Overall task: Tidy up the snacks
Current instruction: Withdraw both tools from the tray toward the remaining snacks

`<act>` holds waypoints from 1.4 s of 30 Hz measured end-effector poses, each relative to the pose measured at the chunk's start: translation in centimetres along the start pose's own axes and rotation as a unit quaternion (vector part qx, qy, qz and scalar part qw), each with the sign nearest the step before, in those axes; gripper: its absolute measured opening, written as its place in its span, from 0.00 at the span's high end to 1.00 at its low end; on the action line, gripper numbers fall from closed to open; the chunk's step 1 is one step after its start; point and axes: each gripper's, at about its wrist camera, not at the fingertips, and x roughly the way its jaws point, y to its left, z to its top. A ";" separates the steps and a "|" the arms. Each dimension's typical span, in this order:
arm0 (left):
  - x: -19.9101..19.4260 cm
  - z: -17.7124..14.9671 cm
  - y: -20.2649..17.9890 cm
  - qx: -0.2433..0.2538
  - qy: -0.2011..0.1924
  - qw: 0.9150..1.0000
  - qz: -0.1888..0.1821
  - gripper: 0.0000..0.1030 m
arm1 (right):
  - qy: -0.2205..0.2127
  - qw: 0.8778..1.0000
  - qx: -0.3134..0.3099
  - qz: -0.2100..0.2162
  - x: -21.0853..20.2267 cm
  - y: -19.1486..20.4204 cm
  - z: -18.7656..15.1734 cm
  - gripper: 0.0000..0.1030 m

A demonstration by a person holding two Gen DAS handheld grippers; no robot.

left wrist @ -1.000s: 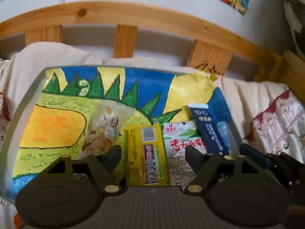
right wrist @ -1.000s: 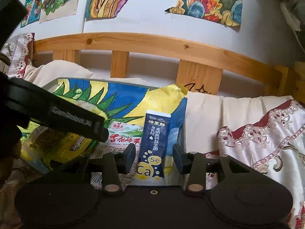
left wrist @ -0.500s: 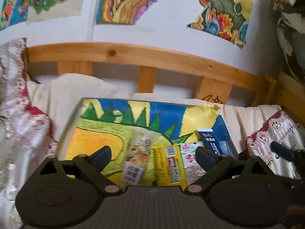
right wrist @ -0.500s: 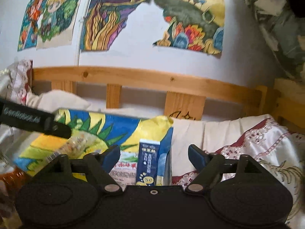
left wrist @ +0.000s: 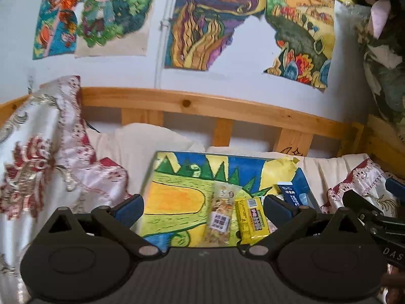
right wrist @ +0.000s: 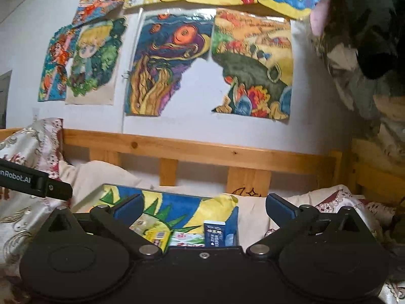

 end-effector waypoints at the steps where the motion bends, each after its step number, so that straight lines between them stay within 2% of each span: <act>1: -0.7 -0.2 0.3 0.001 -0.003 1.000 0.001 0.01 | -0.001 1.000 0.000 0.002 -0.5 0.2 0.0 0.01; 4: -2.5 -1.1 1.2 0.001 -0.005 1.000 0.006 0.01 | 0.000 1.000 0.001 0.007 -2.0 0.9 -0.1 0.01; 8: -4.4 -2.6 2.7 -0.013 0.018 1.000 0.003 0.01 | 0.003 1.000 0.009 0.015 -4.5 1.9 -0.6 0.01; 14: -6.6 -5.2 4.5 -0.028 0.033 0.999 0.008 0.01 | 0.001 1.000 0.013 0.026 -8.5 3.5 -1.6 0.01; 21: -8.3 -7.8 6.5 -0.056 0.061 0.996 0.021 0.01 | 0.026 0.999 0.004 0.039 -11.7 5.9 -2.8 0.01; 24: -8.6 -8.9 7.0 -0.072 0.084 0.994 0.014 0.01 | 0.042 0.998 0.006 0.043 -12.3 6.5 -3.3 0.01; 33: -8.9 -11.2 7.0 -0.045 0.126 0.991 0.020 0.01 | 0.085 0.995 0.013 0.047 -13.5 7.1 -4.7 0.01; 42: -8.9 -11.8 6.9 -0.035 0.146 0.988 0.019 0.01 | 0.121 0.991 0.000 0.058 -13.2 7.9 -5.9 0.01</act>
